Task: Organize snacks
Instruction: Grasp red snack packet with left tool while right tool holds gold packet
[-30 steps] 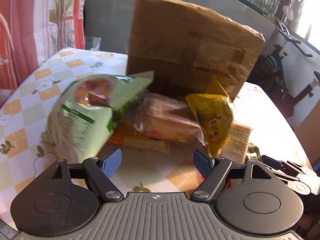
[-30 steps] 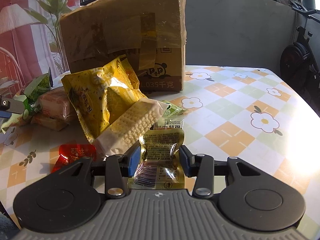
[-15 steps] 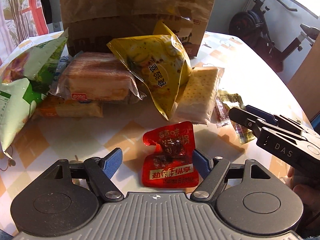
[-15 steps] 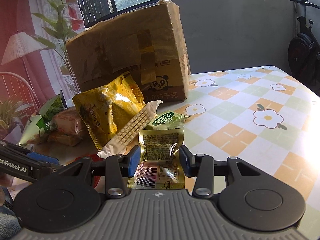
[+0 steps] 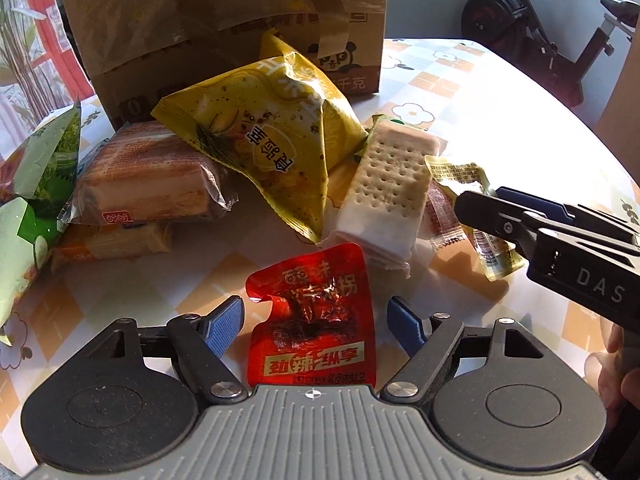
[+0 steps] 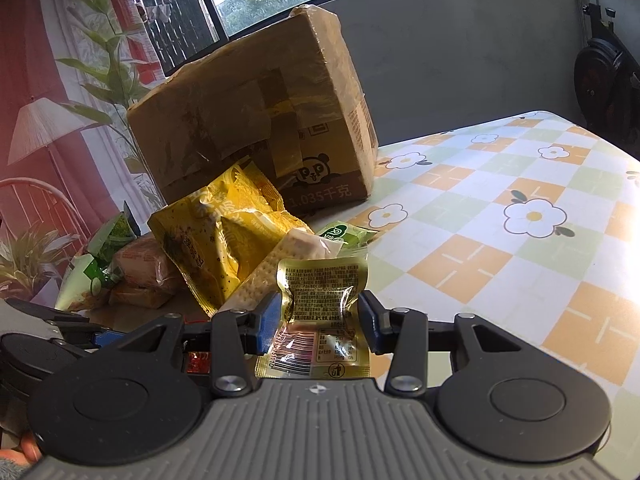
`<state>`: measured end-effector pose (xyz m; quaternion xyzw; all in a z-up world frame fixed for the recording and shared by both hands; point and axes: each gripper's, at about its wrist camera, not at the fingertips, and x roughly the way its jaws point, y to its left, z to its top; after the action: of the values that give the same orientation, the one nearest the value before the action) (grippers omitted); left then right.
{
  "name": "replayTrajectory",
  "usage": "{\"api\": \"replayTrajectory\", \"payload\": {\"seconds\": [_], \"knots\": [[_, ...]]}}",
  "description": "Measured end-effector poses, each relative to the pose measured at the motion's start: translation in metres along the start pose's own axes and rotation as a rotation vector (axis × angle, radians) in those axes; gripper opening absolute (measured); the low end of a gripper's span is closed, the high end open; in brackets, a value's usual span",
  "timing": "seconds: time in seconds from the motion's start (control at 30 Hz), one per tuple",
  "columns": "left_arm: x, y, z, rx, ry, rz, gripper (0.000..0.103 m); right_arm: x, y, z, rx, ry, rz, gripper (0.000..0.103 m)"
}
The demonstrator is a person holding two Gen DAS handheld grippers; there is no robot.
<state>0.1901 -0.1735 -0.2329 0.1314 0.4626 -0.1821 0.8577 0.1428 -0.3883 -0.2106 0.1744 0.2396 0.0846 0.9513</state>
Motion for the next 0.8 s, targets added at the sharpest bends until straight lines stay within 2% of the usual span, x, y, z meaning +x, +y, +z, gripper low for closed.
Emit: {"api": "replayTrajectory", "payload": {"seconds": [0.07,0.17,0.27,0.33,0.37,0.5,0.8], "knots": [[0.002,0.007,0.001,-0.035,0.006,-0.014,0.081,-0.001,-0.001,0.000,0.002,-0.001,0.002,0.045],[-0.002,0.014,-0.004,-0.051,-0.013,-0.015,0.068,-0.001,-0.001,0.000,0.005,0.000,0.002,0.045],[-0.005,0.018,-0.008,-0.045,-0.019,-0.026,0.065,-0.001,-0.001,0.000,0.007,0.001,0.001,0.045],[-0.010,0.021,-0.009,-0.051,-0.042,-0.032,0.057,0.000,-0.001,0.000,0.010,0.002,0.001,0.045],[-0.013,0.023,-0.009,-0.052,-0.053,-0.031,0.049,0.000,-0.001,0.000,0.012,0.002,0.000,0.045],[-0.015,0.031,-0.013,-0.077,-0.056,-0.059,0.047,0.001,0.001,0.000,0.005,0.009,-0.002,0.045],[-0.025,0.030,-0.015,-0.043,-0.091,-0.052,0.041,0.002,0.003,0.000,-0.012,0.009,-0.013,0.045]]}}
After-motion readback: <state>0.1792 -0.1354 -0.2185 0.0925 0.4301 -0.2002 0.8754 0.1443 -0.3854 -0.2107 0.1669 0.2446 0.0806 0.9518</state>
